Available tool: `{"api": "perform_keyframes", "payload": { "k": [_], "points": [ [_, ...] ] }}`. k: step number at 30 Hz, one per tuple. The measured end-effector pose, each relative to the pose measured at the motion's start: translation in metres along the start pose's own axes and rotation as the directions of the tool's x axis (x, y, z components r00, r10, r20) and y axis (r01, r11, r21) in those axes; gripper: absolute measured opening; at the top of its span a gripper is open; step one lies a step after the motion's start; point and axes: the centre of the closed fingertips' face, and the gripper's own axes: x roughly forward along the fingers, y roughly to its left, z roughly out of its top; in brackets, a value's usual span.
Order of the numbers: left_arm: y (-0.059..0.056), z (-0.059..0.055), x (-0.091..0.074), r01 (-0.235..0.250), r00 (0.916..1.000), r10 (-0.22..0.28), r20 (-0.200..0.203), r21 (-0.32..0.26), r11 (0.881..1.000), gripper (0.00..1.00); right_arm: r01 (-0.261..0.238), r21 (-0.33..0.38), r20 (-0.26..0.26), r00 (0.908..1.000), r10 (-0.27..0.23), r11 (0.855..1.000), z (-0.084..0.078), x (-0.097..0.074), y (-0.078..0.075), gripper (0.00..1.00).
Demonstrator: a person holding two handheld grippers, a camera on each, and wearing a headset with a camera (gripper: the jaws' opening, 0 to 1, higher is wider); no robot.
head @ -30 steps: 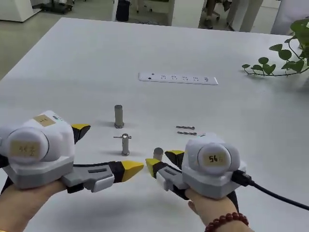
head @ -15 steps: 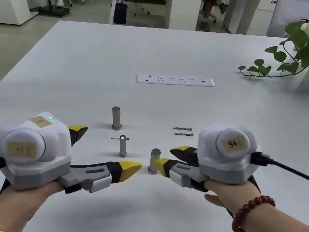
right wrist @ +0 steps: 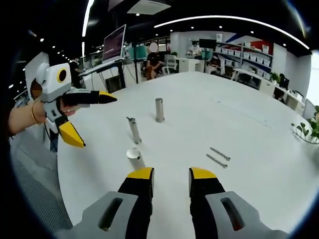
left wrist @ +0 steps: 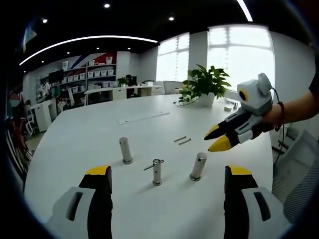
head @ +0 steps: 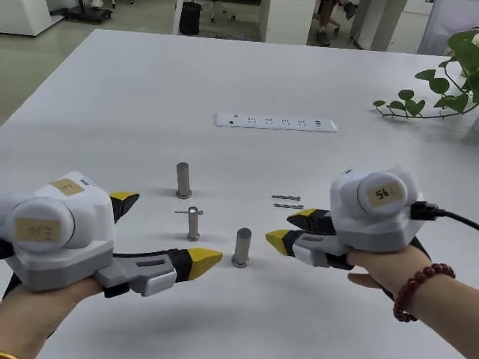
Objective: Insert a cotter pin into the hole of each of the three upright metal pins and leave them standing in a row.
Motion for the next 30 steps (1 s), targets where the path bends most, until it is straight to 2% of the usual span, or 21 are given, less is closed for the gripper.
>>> {"api": "perform_keyframes", "payload": {
  "k": [3,6,10,21,30],
  "points": [
    [-0.001,0.0,0.001,0.002,1.0,-0.002,-0.001,0.003,1.0,0.93,0.011,-0.028,-0.028,0.9995,-0.012,1.0,-0.002,0.003,-0.011,0.21],
    [-0.003,-0.003,0.002,0.009,0.9999,-0.009,-0.011,0.011,1.0,0.93,0.007,-0.018,-0.048,0.9988,-0.008,1.0,-0.003,0.007,-0.02,0.2],
    [-0.006,-0.005,0.003,0.019,0.9996,-0.019,-0.021,0.021,1.0,0.93,0.001,-0.056,-0.083,0.9965,-0.005,0.998,-0.001,0.012,-0.033,0.2],
    [-0.006,-0.007,0.004,0.021,0.9994,-0.021,-0.027,0.013,1.0,0.93,-0.018,-0.12,-0.167,0.986,-0.003,0.993,-0.007,0.03,-0.05,0.18],
    [-0.007,-0.009,0.005,0.027,0.9991,-0.027,-0.032,0.017,0.999,0.92,-0.028,-0.151,-0.202,0.9793,-0.003,0.988,-0.008,0.04,-0.066,0.16]
  ]
}}
